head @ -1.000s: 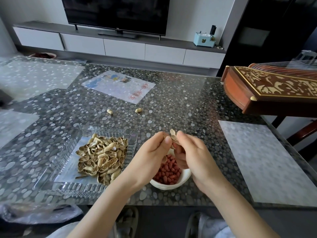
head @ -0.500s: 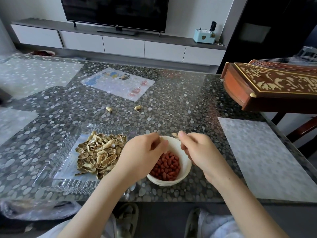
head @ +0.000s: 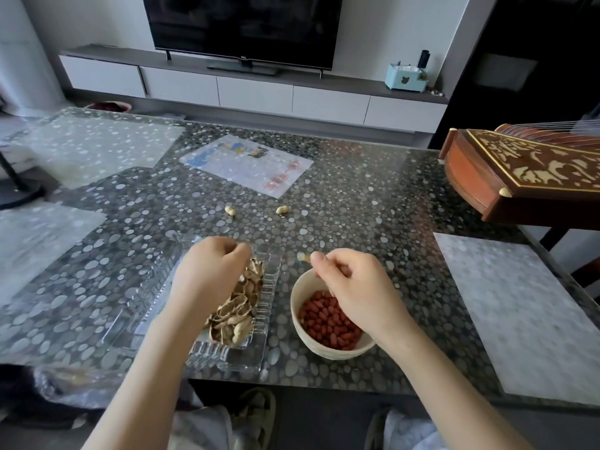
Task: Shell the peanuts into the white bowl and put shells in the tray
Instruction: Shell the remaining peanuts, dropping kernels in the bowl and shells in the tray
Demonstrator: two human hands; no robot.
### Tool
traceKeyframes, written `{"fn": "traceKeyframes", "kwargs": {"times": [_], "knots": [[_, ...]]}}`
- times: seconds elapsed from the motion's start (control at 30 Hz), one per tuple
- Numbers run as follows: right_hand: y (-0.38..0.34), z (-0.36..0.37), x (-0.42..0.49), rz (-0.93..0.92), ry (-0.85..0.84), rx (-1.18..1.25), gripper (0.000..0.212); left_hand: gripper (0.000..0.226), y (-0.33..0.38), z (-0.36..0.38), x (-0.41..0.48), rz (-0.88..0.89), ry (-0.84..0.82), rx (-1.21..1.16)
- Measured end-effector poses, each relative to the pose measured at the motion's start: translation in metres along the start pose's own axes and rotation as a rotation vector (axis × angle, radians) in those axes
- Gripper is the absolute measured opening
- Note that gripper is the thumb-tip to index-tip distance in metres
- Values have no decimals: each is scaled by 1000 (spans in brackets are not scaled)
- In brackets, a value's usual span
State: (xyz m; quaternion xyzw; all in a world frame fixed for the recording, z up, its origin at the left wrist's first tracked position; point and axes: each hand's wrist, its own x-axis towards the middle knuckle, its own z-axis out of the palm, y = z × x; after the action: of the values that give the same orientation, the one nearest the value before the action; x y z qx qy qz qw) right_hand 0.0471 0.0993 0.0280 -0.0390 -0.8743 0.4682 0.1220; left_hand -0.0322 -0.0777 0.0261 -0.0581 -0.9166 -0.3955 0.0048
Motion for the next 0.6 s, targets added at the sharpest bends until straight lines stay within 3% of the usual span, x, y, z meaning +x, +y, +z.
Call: {"fn": "traceKeyframes", "kwargs": {"times": [0.27, 0.37, 0.43, 0.47, 0.6], "knots": [[-24, 58, 32, -211, -178, -432, 33, 50, -36, -21, 17, -113, 58, 108], [-13, 61, 64, -163, -99, -512, 41, 51, -38, -26, 18, -100, 138, 96], [2, 60, 97, -111, -55, -618, 31, 50, -37, -29, 18, -97, 191, 76], [7, 61, 114, -72, -62, -689, 23, 50, -36, -29, 18, -99, 212, 68], [24, 74, 169, 120, -226, -889, 45, 49, -34, -30, 22, -108, 260, 23]]}}
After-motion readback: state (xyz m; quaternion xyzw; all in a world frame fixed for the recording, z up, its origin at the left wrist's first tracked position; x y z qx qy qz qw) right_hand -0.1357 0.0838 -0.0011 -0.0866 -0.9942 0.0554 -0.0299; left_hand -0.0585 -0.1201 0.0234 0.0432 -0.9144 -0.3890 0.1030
